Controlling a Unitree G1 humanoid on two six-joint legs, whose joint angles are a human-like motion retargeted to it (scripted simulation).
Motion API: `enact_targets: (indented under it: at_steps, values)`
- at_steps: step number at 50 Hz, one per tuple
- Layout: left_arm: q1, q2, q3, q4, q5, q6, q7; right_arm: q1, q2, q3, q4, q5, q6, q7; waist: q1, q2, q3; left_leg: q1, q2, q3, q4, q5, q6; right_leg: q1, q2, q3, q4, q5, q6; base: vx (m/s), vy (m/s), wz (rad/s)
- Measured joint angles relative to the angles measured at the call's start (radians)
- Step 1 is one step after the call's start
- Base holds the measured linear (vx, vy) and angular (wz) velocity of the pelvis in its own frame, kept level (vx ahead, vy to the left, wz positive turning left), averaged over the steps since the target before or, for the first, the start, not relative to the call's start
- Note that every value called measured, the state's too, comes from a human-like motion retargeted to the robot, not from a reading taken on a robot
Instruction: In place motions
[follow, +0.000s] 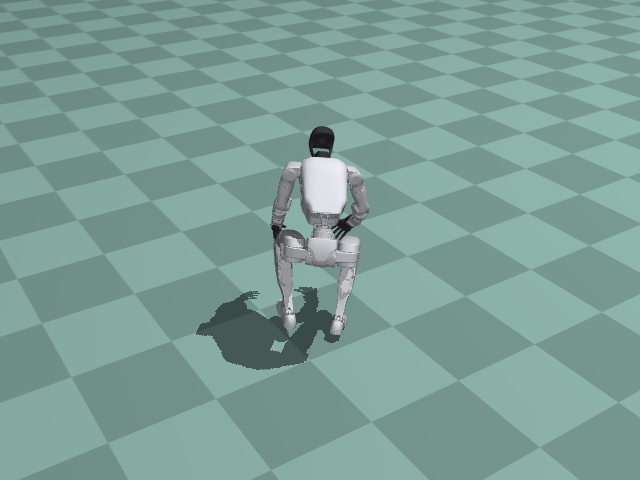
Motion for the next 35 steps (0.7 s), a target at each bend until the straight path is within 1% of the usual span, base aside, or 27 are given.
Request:
enact_targets:
  at_steps: [2, 5, 8, 10, 12, 14, 15, 18, 20, 21, 23, 25, 28, 30, 32, 35]
  values:
    - [0.029, -0.001, -0.007, -0.008, -0.010, 0.000, -0.008, 0.020, 0.003, 0.023, -0.007, 0.004, -0.014, -0.008, 0.010, -0.012, 0.000, 0.000, 0.018, 0.018, 0.106, -0.048, 0.039, -0.023, 0.017, 0.015, 0.112, -0.039, -0.021, 0.07, 0.04, -0.52]
    - [0.084, 0.013, -0.020, -0.016, -0.010, 0.002, -0.038, 0.054, 0.009, 0.053, -0.002, 0.006, -0.041, -0.021, 0.023, -0.005, 0.000, 0.000, 0.045, 0.013, 0.248, -0.112, 0.088, -0.027, 0.029, -0.004, 0.249, -0.092, -0.062, 0.08, 0.00, -0.42]
    - [0.124, 0.020, -0.016, -0.004, 0.013, 0.000, -0.044, 0.078, 0.013, 0.059, 0.020, -0.007, -0.059, -0.027, 0.017, 0.001, 0.000, 0.000, 0.051, 0.023, 0.319, -0.129, 0.126, -0.027, 0.010, -0.021, 0.337, -0.126, -0.106, 0.06, -0.06, 0.03]
    - [0.136, 0.022, -0.003, 0.010, 0.025, -0.004, -0.042, 0.084, 0.012, 0.050, 0.033, -0.027, -0.069, -0.023, 0.011, 0.004, 0.000, 0.000, 0.053, 0.029, 0.332, -0.129, 0.137, -0.027, 0.000, -0.026, 0.365, -0.142, -0.124, 0.09, -0.02, 0.17]
    - [0.134, 0.027, 0.010, 0.023, 0.033, -0.011, -0.054, 0.082, 0.008, 0.029, 0.048, -0.052, -0.073, -0.029, 0.018, 0.009, 0.000, 0.000, 0.058, 0.027, 0.313, -0.126, 0.130, -0.027, 0.009, -0.023, 0.350, -0.142, -0.119, 0.12, 0.01, 0.01]
    - [0.122, 0.040, 0.021, 0.028, 0.037, -0.006, -0.079, 0.068, -0.004, 0.004, 0.064, -0.064, -0.069, -0.032, 0.026, 0.010, -0.001, 0.000, 0.061, 0.026, 0.255, -0.106, 0.111, -0.025, 0.016, -0.013, 0.292, -0.123, -0.101, 0.04, 0.00, 0.02]
    - [0.114, 0.047, 0.027, 0.029, 0.040, 0.001, -0.091, 0.059, -0.012, -0.010, 0.072, -0.067, -0.066, -0.027, 0.028, 0.010, -0.003, 0.000, 0.060, 0.024, 0.214, -0.089, 0.098, -0.022, 0.017, -0.007, 0.251, -0.109, -0.087, -0.02, -0.03, 0.29]
    - [0.114, 0.067, 0.039, 0.038, 0.041, 0.028, -0.096, 0.068, -0.032, -0.056, 0.089, -0.068, -0.043, 0.011, 0.022, 0.041, -0.053, 0.009, 0.039, -0.022, 0.052, -0.029, 0.035, 0.034, -0.004, -0.025, 0.065, -0.059, -0.041, 0.01, -0.04, 0.45]
    - [0.167, 0.072, 0.038, 0.047, 0.050, 0.044, -0.101, 0.123, -0.028, -0.086, 0.102, -0.091, -0.030, 0.026, 0.015, 0.062, -0.120, 0.028, 0.024, -0.055, -0.078, 0.019, -0.016, 0.086, -0.013, -0.039, -0.092, -0.011, -0.007, 0.08, -0.05, 0.42]
    - [0.209, 0.074, 0.039, 0.052, 0.071, 0.052, -0.111, 0.164, -0.021, -0.097, 0.115, -0.111, -0.027, 0.022, 0.013, 0.070, -0.138, 0.070, 0.021, -0.065, -0.145, 0.039, -0.043, 0.137, -0.011, -0.043, -0.173, 0.013, 0.009, 0.12, -0.05, 0.27]
    - [0.303, 0.074, 0.042, 0.065, 0.124, 0.080, -0.132, 0.248, -0.001, -0.115, 0.150, -0.161, -0.016, -0.001, 0.006, 0.085, -0.150, 0.188, 0.011, -0.080, -0.287, 0.073, -0.093, 0.266, -0.006, -0.048, -0.336, 0.061, 0.038, 0.16, -0.04, 0.17]
    - [0.404, 0.055, 0.049, 0.088, 0.187, 0.128, -0.135, 0.333, 0.028, -0.126, 0.203, -0.217, 0.011, -0.043, -0.007, 0.101, -0.155, 0.325, 0.000, -0.090, -0.444, 0.107, -0.136, 0.412, -0.003, -0.054, -0.510, 0.114, 0.065, 0.15, -0.05, 0.21]
    - [0.548, 0.007, 0.063, 0.158, 0.275, 0.199, -0.138, 0.465, 0.080, -0.143, 0.306, -0.264, 0.064, -0.118, -0.035, 0.116, -0.175, 0.531, -0.032, -0.088, -0.726, 0.185, -0.183, 0.626, -0.015, -0.074, -0.799, 0.214, 0.092, 0.14, -0.05, 0.40]
    - [0.635, -0.022, 0.048, 0.221, 0.311, 0.226, -0.152, 0.557, 0.119, -0.169, 0.382, -0.268, 0.104, -0.160, -0.056, 0.114, -0.189, 0.671, -0.070, -0.080, -0.930, 0.249, -0.204, 0.765, -0.033, -0.092, -0.996, 0.287, 0.101, 0.12, -0.05, 0.55]
    - [0.729, -0.051, 0.026, 0.278, 0.335, 0.225, -0.156, 0.652, 0.156, -0.205, 0.462, -0.243, 0.139, -0.181, -0.069, 0.094, -0.210, 0.806, -0.112, -0.060, -1.130, 0.313, -0.216, 0.891, -0.065, -0.121, -1.174, 0.354, 0.104, 0.12, -0.07, 0.50]
    - [0.881, -0.105, 0.022, 0.351, 0.356, 0.227, -0.104, 0.796, 0.211, -0.270, 0.585, -0.184, 0.173, -0.183, -0.072, 0.065, -0.238, 1.013, -0.163, -0.050, -1.400, 0.395, -0.231, 1.073, -0.097, -0.172, -1.390, 0.436, 0.114, 0.28, -0.10, 0.28]
